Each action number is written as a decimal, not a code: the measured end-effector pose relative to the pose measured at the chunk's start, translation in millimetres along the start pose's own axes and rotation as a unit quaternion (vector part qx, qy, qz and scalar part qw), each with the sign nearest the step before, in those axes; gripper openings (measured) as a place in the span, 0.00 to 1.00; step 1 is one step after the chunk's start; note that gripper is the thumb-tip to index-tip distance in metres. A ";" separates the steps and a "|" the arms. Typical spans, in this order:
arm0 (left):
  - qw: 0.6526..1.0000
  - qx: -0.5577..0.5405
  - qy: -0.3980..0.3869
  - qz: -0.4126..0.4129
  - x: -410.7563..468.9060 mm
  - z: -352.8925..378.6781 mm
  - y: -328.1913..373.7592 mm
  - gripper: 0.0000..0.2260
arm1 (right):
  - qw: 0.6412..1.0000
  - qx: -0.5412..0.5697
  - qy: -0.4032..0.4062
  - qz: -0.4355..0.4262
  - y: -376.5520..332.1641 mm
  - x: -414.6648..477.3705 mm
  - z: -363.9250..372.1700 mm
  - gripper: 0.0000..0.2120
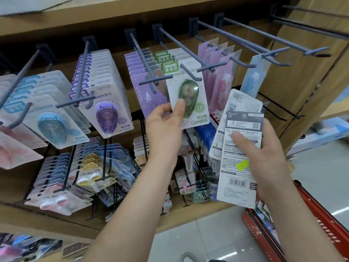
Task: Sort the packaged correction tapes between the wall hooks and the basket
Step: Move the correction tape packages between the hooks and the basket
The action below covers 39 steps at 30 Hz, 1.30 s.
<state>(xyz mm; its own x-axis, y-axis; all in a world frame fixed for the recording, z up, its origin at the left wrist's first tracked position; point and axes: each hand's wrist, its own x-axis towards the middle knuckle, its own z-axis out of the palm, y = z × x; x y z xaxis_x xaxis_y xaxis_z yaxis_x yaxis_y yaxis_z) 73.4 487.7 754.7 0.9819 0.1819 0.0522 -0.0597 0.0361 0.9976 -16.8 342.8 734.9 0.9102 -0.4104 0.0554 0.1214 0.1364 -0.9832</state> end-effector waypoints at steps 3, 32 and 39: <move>0.997 -0.004 -0.024 -0.073 -10.3 -7.7 -8.0 0.11 | 1.000 0.030 -0.005 0.001 1.2 -4.2 7.5 0.12; 0.800 0.398 -0.056 0.446 -82.6 -70.2 -5.7 0.03 | 0.995 -0.051 -0.083 -0.023 8.4 -19.5 32.1 0.28; 0.820 0.379 -0.158 0.399 -90.6 -53.7 -24.2 0.05 | 1.000 -0.018 0.011 0.019 18.5 -20.3 41.9 0.18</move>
<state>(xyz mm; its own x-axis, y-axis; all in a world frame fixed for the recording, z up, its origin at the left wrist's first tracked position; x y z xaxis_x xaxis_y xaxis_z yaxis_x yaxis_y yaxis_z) -23.8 523.1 723.3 0.6893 -0.4172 0.5922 -0.6943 -0.6138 0.3758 -16.5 391.5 722.8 0.9049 -0.4253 0.0135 0.0715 0.1207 -0.9901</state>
